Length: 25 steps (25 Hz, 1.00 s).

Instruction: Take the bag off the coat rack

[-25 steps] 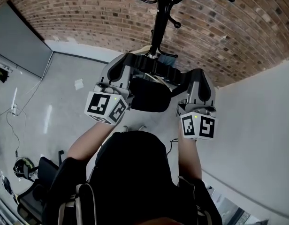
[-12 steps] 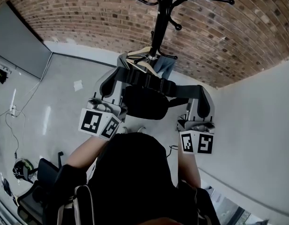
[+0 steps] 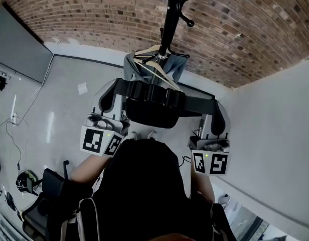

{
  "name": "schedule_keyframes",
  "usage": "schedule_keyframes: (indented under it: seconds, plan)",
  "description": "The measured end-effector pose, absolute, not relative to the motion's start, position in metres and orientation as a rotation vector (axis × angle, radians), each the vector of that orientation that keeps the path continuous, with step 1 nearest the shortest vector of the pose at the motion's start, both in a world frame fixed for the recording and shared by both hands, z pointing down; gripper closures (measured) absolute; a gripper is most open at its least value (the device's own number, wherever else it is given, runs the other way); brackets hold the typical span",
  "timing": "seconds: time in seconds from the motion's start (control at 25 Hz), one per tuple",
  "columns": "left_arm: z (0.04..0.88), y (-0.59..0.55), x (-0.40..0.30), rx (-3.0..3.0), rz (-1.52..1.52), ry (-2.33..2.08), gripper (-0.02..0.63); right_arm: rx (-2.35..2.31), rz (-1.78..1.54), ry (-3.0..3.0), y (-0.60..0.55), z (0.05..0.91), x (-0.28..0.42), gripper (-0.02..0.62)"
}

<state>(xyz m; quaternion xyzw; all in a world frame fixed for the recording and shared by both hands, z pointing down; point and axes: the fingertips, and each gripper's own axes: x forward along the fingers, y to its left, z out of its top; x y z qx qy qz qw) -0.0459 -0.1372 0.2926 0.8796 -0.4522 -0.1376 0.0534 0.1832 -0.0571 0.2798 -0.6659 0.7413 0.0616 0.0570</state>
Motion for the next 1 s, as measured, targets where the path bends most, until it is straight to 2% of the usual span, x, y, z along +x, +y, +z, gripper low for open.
schedule_keyframes:
  seconds: [1.0]
  plan:
    - [0.318, -0.090, -0.098, 2.576, -0.450, -1.356, 0.586, -1.957, 0.160, 2.305, -0.017, 0.285, 0.138, 0.575]
